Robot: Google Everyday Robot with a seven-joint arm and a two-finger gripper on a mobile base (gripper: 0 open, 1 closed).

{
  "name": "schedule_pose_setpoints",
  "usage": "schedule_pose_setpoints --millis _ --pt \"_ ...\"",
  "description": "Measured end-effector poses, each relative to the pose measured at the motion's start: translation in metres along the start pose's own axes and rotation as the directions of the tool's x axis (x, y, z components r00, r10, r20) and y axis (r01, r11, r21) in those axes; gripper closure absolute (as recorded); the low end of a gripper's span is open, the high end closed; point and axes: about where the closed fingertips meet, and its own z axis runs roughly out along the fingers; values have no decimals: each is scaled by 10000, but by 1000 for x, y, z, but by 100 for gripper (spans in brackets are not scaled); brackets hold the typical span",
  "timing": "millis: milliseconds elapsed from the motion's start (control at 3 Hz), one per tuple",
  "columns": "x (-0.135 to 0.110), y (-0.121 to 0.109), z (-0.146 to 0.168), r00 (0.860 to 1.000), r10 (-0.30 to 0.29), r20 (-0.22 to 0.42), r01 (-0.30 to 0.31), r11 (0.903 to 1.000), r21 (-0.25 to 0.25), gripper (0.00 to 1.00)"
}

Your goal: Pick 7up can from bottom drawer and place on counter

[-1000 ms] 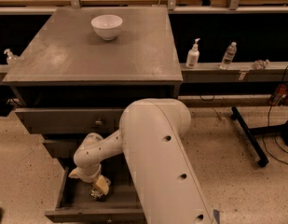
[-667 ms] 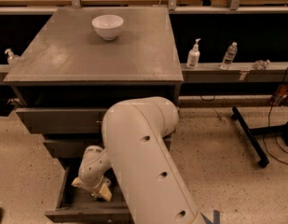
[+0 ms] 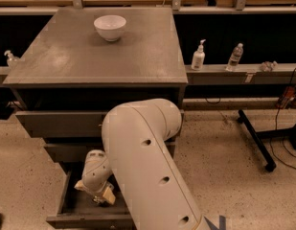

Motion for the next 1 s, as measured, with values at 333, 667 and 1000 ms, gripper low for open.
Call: schedule_pose_setpoints --millis 333,667,1000 --pt "12 3 12 9983 203 -551 -224 9990 -393 0" --pt "34 19 42 9850 213 -1715 -405 9931 -1097 0" --pt "58 33 75 9611 864 -2624 -1074 9920 -668 0"
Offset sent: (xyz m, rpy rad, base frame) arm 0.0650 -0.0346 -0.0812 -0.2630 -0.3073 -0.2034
